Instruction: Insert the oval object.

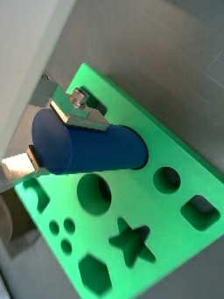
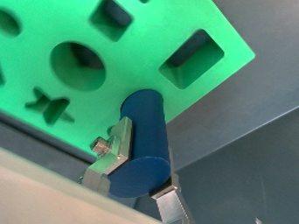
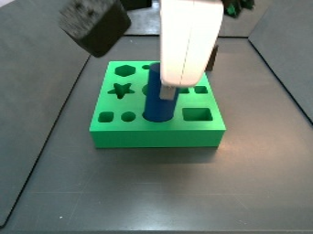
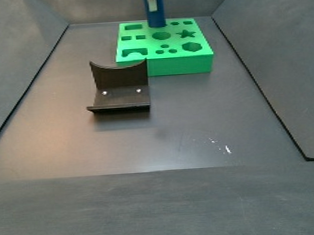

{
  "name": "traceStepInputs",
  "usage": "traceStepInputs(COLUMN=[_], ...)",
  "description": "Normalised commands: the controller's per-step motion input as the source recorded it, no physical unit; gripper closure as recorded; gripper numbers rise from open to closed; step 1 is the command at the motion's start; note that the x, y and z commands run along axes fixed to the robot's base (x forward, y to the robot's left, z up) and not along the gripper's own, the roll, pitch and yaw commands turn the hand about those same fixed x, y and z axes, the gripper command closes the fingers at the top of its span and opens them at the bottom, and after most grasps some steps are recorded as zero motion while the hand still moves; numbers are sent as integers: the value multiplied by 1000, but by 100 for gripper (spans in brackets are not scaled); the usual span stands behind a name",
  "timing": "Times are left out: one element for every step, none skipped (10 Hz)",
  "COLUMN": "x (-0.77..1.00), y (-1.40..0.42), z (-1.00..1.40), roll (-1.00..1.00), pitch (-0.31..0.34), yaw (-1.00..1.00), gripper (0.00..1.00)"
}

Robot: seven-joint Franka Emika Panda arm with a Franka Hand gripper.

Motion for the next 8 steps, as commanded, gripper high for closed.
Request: traceStepInputs(x=[-203,-349,-363,-266,-217,-280,-254,-231], y=[0,-177,-183,-131,-66,0,-20,-54], z=[-323,-471,-469,-509,-511,-466,-406,-400], roll=[0,201,289,260,214,116,104,111], pitch=[-444,-349,-269,-217,-166,-201,-197,-194], yaw=[-163,-3,0,0,0,0,0,0], gripper=[100,100,100,100,100,100,100,100])
